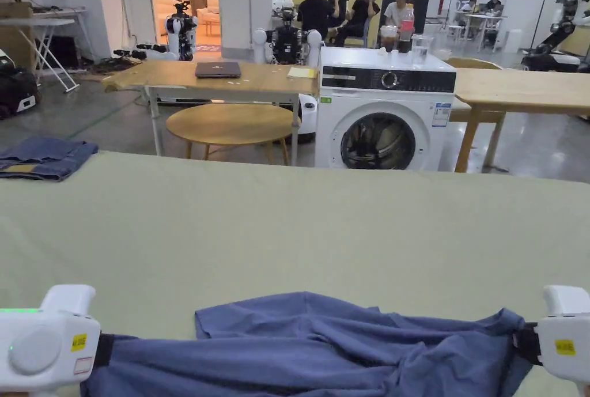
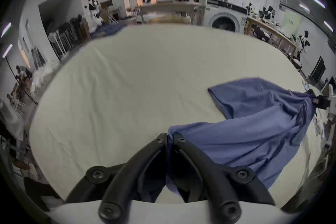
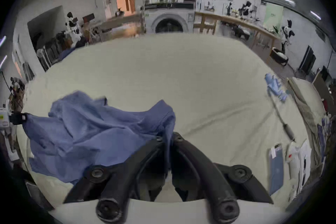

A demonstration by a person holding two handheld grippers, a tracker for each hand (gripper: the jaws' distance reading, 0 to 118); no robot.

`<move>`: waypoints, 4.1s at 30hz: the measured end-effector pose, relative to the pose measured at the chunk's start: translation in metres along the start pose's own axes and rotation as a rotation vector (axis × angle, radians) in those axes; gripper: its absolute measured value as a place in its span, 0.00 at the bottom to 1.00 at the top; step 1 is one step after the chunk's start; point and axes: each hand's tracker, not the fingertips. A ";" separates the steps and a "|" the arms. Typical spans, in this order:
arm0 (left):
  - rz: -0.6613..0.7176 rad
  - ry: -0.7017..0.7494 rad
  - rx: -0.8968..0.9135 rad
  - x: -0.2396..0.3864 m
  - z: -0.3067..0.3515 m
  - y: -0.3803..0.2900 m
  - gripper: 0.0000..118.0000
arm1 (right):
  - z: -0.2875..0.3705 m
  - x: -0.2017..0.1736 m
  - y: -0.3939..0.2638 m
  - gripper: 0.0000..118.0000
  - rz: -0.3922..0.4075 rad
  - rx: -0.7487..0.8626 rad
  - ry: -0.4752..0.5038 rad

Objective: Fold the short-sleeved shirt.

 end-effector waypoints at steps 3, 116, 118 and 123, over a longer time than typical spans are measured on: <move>-0.015 0.049 0.086 -0.008 0.039 0.020 0.00 | 0.037 0.013 0.013 0.02 -0.017 0.057 0.022; 0.134 -0.001 0.017 0.010 0.093 -0.213 0.00 | 0.159 -0.092 -0.227 0.00 0.050 0.206 0.095; 0.146 0.005 0.011 0.003 0.087 -0.207 0.00 | 0.154 -0.095 -0.228 0.00 0.055 0.209 0.107; 0.136 0.021 -0.022 -0.015 0.065 -0.179 0.18 | 0.146 -0.111 -0.231 0.00 0.064 0.177 0.146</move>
